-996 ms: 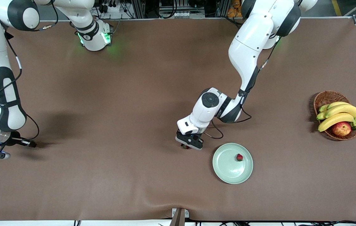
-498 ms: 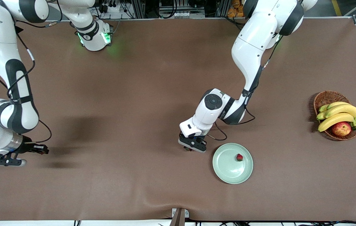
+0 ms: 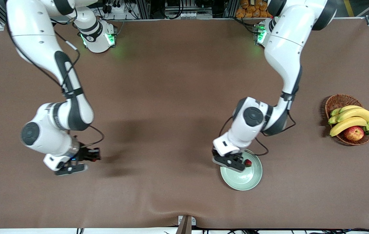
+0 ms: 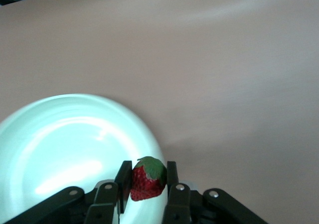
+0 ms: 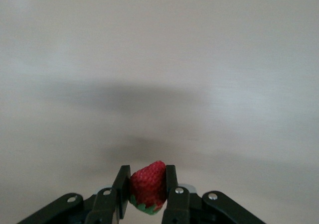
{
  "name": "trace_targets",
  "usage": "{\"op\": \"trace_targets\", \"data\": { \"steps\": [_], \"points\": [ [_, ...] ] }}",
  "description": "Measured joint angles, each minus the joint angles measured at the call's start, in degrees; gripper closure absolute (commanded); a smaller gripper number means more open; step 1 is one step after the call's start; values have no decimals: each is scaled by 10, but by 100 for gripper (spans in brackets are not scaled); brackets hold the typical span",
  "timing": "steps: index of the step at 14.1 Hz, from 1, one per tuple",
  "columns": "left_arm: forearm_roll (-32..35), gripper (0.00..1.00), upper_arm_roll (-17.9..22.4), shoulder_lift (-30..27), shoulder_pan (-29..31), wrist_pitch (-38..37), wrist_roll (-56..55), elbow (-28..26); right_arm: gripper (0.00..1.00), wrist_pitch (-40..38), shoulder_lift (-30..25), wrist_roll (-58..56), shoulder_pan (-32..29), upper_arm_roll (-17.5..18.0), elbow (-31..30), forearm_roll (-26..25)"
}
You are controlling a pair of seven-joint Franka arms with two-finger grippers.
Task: Collect all strawberries into plate
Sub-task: 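Drop the strawberry into the plate while the right gripper carries the last one, then set the last strawberry mid-table with the right gripper and withdraw it to rest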
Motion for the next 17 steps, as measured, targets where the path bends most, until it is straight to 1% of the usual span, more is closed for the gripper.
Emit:
{"op": "trace_targets", "data": {
  "steps": [2,3,4,6,7,11,12,13,14,15,16,17],
  "points": [
    [0,94,-1,2,45,0,65,-10,99,26,2,71,57,1,1,3],
    [0,89,-2,3,62,0,82,-12,99,45,7,107,85,1,1,3],
    [0,78,-3,4,72,0,89,-13,98,68,14,144,113,2,2,4],
    [0,18,-4,6,74,0,89,-14,96,110,36,218,167,2,9,4],
    [0,1,-6,7,73,0,89,-14,96,126,50,254,194,2,17,4],
    [0,0,-9,7,70,1,87,-14,92,154,103,357,274,2,74,4],
    [0,0,-9,7,70,1,87,-14,89,160,116,373,290,2,87,4],
    [0,0,-9,7,70,1,87,-13,82,167,128,387,307,2,98,4],
    [0,0,-10,7,70,2,87,-12,58,173,136,397,322,1,104,4],
    [0,0,-11,6,70,2,86,-12,9,177,143,404,336,1,107,4],
    [0,0,-15,4,70,2,85,-12,0,178,147,406,346,1,109,4],
    [0,0,-19,3,70,2,84,-12,0,178,148,406,353,1,110,4]
  ]
}}
